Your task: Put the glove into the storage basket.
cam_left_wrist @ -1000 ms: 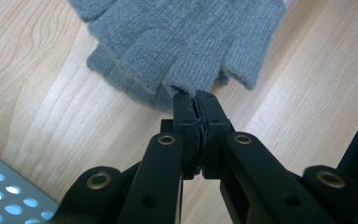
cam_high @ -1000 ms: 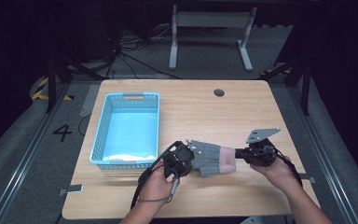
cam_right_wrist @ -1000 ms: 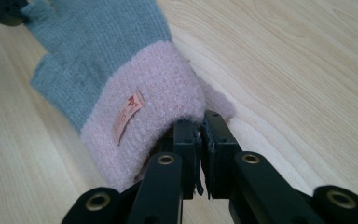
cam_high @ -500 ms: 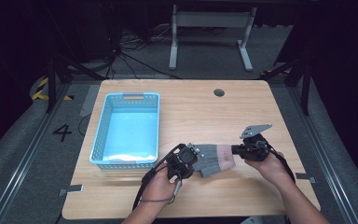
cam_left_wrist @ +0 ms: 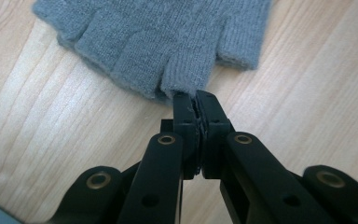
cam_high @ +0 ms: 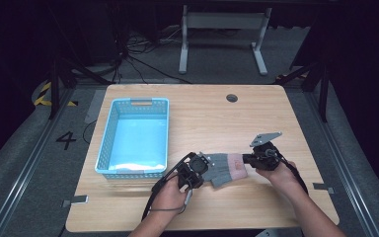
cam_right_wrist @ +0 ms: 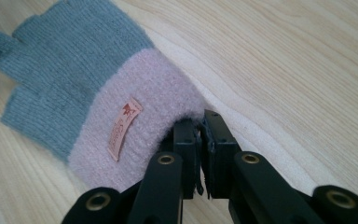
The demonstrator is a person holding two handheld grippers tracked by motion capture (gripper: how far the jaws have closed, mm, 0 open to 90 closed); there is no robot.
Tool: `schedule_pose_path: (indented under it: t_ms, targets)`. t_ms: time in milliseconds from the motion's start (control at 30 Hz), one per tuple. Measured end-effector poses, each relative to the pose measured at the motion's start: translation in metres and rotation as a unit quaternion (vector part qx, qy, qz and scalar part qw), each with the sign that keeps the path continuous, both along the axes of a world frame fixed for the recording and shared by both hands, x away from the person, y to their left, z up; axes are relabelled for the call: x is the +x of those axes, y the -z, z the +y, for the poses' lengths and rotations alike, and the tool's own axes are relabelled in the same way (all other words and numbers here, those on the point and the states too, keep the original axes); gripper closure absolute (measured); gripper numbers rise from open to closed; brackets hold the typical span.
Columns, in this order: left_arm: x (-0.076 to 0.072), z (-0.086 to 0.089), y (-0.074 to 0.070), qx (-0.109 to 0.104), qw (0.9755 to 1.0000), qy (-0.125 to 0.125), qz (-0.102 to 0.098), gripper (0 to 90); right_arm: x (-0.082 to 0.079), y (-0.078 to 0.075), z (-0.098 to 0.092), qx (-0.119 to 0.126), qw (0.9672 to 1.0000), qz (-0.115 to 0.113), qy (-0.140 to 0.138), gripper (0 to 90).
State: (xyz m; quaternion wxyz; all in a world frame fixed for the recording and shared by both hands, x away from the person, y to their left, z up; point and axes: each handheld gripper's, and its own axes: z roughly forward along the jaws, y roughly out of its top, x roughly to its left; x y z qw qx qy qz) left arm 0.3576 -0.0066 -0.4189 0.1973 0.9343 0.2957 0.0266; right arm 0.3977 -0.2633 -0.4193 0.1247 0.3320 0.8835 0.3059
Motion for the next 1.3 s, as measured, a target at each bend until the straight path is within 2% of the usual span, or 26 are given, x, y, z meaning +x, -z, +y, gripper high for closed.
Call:
schedule_pose_path:
  t_ms: [100, 200, 300, 533, 700, 800, 900, 1067, 1200, 1300]
  targets:
    - [0.003, -0.001, 0.005, 0.005, 1.0000, -0.004, 0.001, 87.7, 0.001, 0.003, -0.001, -0.003, 1.0000, 0.003, 0.004, 85.6]
    - [0.005, -0.002, 0.009, 0.019, 0.9998, -0.005, -0.001, 87.7, -0.002, 0.005, 0.001, -0.011, 0.9999, 0.005, 0.007, 85.6]
    - [0.007, -0.002, 0.011, 0.019, 0.9998, -0.006, 0.000, 87.7, -0.004, 0.005, 0.002, -0.017, 0.9998, 0.000, 0.006, 85.5]
    - [0.011, -0.001, 0.012, 0.019, 0.9997, -0.013, -0.003, 87.7, -0.011, 0.005, -0.001, -0.016, 0.9997, 0.015, 0.010, 85.4]
    - [0.011, 0.000, 0.011, 0.018, 0.9997, -0.015, -0.007, 87.0, -0.014, 0.003, -0.002, -0.016, 0.9998, 0.013, 0.007, 84.0]
    - [0.010, 0.001, 0.008, 0.018, 0.9996, -0.016, -0.014, 83.7, -0.014, 0.004, -0.003, -0.017, 0.9997, 0.015, 0.012, 78.4]
    - [0.010, 0.005, 0.006, 0.016, 0.9996, -0.019, -0.014, 76.4, -0.015, 0.002, -0.006, -0.016, 0.9997, 0.010, 0.016, 75.1]
    - [0.009, 0.009, -0.006, -0.019, 0.9996, -0.018, -0.014, 66.6, -0.018, -0.004, -0.018, -0.009, 0.9996, 0.006, 0.024, 70.2]
    - [0.006, 0.009, -0.018, -0.048, 0.9985, -0.015, -0.020, 60.6, -0.022, -0.009, -0.029, -0.003, 0.9993, -0.002, 0.037, 68.4]
    - [0.004, 0.007, -0.024, -0.057, 0.9978, -0.014, -0.030, 55.8, -0.023, -0.012, -0.035, 0.004, 0.9989, -0.003, 0.046, 67.2]
